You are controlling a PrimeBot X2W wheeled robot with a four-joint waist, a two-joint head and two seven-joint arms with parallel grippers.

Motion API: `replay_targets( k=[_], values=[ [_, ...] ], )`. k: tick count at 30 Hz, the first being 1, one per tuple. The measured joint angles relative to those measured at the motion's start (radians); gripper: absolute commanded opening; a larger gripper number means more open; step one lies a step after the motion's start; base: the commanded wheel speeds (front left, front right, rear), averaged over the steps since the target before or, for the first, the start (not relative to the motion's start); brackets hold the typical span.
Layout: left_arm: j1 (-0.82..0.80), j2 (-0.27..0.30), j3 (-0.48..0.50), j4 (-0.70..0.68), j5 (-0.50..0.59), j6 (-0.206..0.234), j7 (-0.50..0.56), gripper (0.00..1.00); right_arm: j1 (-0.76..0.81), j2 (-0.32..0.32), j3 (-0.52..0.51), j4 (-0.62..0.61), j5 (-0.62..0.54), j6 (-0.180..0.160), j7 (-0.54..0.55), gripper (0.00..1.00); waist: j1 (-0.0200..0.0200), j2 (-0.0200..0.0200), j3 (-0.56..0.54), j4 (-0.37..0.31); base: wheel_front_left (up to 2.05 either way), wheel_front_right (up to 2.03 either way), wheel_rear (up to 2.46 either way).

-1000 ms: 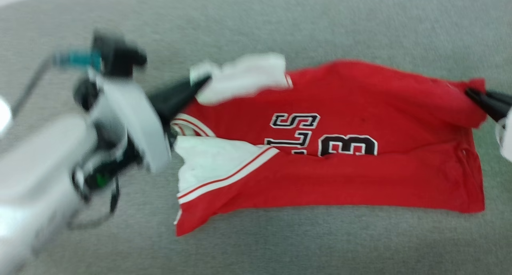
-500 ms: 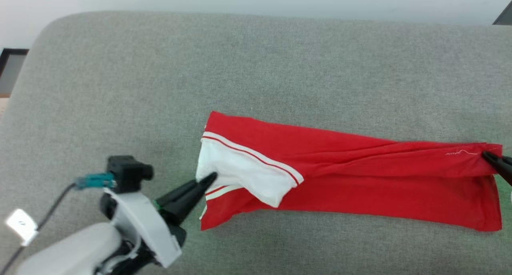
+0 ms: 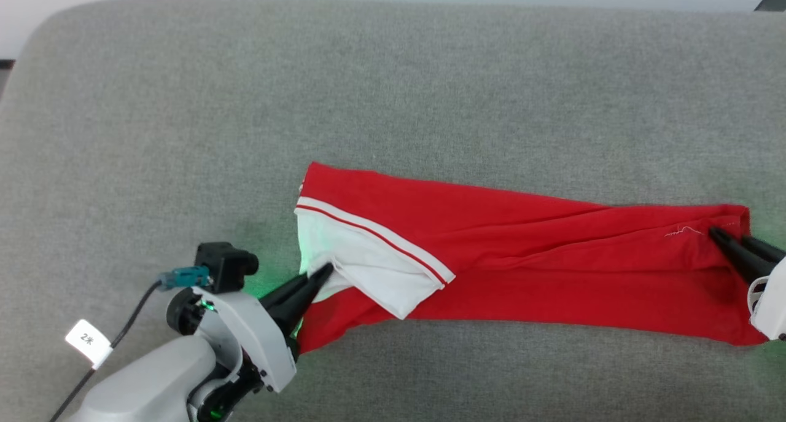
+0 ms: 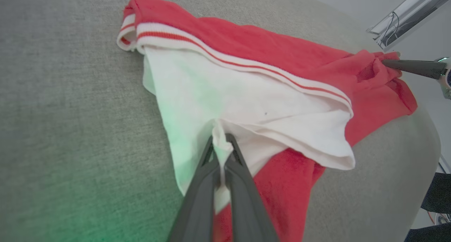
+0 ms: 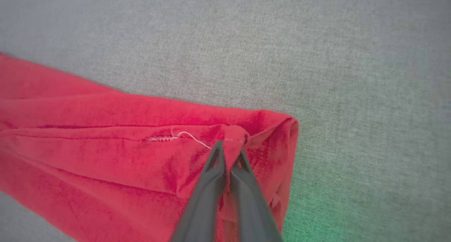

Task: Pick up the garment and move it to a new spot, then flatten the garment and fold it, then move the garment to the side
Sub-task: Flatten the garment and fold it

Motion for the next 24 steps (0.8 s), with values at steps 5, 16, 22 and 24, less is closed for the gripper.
replay_targets(
  k=[5, 16, 22, 24],
  values=[
    [0.04, -0.019, 0.089, 0.003, 0.029, 0.003, -0.005, 1.0, 0.04, 0.001, -0.037, -0.009, 0.04, 0.0, -0.007, 1.0, 0.0, 0.0, -0.032, -0.002, 0.0, 0.0, 0.0],
    [0.358, -0.192, 0.522, -0.113, 0.291, 0.061, -0.008, 1.0, 0.186, -0.017, -0.206, 0.038, 0.128, 0.0, 0.092, 1.0, 0.0, 0.0, -0.085, 0.049, 0.0, 0.0, 0.0],
    [0.432, -0.309, 0.663, -0.067, 0.428, 0.048, -0.008, 1.0, 0.227, -0.01, -0.27, 0.073, 0.158, 0.0, 0.199, 1.0, 0.0, 0.0, -0.098, 0.099, 0.0, 0.0, 0.0],
    [0.452, -0.334, 0.719, -0.064, 0.497, 0.043, -0.008, 1.0, 0.227, -0.003, -0.29, 0.086, 0.155, 0.0, 0.226, 1.0, 0.0, 0.0, -0.102, 0.115, 0.0, 0.0, 0.0]
  ],
)
